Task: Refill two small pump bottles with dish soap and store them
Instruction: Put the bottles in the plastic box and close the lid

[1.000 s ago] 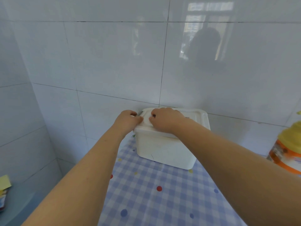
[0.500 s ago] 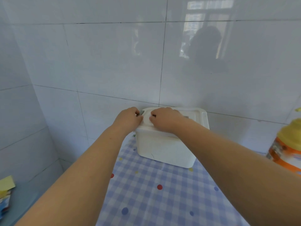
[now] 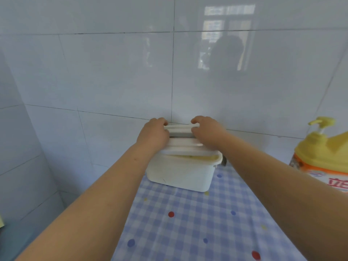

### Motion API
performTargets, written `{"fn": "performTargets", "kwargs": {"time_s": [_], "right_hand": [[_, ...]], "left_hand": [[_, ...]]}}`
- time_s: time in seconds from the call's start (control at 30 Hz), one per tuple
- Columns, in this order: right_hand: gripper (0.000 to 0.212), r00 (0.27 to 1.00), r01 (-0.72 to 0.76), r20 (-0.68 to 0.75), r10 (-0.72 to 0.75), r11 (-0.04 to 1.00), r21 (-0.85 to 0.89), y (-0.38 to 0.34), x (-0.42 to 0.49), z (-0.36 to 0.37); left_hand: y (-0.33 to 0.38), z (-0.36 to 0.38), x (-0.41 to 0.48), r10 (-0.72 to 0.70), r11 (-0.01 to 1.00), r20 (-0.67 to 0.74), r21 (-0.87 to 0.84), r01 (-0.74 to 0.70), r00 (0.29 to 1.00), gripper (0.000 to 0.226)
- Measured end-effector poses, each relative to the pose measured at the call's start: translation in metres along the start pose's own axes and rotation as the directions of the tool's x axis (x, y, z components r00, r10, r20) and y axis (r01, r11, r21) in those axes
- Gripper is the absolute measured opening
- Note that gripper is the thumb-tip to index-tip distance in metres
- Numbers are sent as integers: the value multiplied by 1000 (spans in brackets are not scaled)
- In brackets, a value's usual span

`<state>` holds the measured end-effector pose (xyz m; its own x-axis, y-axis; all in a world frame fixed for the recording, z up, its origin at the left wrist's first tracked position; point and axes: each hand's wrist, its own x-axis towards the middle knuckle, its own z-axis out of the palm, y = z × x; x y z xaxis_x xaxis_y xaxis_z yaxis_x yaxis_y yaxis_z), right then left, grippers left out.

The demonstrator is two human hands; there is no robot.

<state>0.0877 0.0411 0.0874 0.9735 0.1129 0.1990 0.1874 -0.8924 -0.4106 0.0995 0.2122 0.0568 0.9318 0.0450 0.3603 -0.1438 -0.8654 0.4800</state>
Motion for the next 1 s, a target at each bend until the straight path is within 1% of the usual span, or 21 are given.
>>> {"fn": "performTargets", "kwargs": {"time_s": [0.13, 0.23, 0.33, 0.4, 0.47, 0.5, 0.6, 0.73, 0.8, 1.0], "right_hand": [[48, 994, -87, -57, 88, 996, 32, 23, -8, -11], [54, 983, -169, -59, 175, 981, 96, 41, -17, -20], [58, 974, -222, 2, 227, 951, 215, 53, -31, -24], [69, 959, -284, 86, 271, 904, 318, 58, -42, -24], [76, 933, -359, 185, 310, 851, 384, 61, -51, -24], [74, 918, -391, 228, 324, 831, 396, 63, -56, -24], [51, 890, -442, 312, 332, 795, 416, 65, -66, -22], [36, 895, -434, 335, 294, 745, 506, 73, -66, -13], [35, 895, -436, 337, 292, 728, 529, 74, -64, -10], [41, 895, -443, 332, 299, 690, 573, 76, -62, -6]], "left_hand": [[33, 13, -4, 108, 994, 59, -17, -107, 992, 37], [54, 23, -6, 158, 987, 86, -47, -154, 984, 36], [65, 31, -5, 195, 980, 121, -72, -187, 973, 35], [70, 37, -3, 232, 972, 156, -79, -222, 960, 35], [72, 42, -1, 269, 963, 182, -70, -260, 946, 35], [72, 45, -1, 289, 957, 186, -68, -281, 939, 35], [67, 51, -5, 330, 944, 185, -59, -325, 926, 39], [65, 57, -8, 360, 929, 207, 10, -370, 909, 42], [65, 58, -8, 362, 927, 214, 25, -375, 907, 42], [66, 58, -9, 362, 919, 234, 76, -388, 902, 42]]}}
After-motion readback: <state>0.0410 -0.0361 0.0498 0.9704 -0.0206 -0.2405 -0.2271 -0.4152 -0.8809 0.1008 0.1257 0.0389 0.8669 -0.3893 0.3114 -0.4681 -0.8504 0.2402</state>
